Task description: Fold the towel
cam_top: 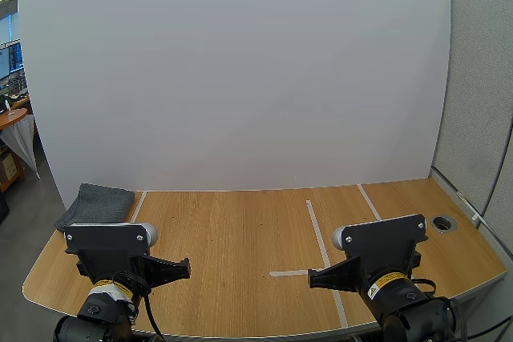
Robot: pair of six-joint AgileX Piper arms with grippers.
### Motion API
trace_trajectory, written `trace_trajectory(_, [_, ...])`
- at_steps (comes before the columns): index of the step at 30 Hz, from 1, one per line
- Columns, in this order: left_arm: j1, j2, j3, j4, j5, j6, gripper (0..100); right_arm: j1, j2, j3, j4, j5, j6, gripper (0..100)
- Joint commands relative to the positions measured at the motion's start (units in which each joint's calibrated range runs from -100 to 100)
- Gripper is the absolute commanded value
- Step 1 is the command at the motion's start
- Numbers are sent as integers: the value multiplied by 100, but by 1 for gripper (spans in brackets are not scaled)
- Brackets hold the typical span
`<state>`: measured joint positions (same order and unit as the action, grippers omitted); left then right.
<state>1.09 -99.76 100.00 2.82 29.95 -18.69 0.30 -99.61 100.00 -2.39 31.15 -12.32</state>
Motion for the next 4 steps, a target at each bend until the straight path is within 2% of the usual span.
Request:
trace_trajectory(1, [-15,-24,0,12,-60,-58,0,-25,-39,0,-11,7,-25,0])
trace_trajectory(4, [-15,-24,0,12,-60,-58,0,-25,-39,0,-11,7,-25,0])
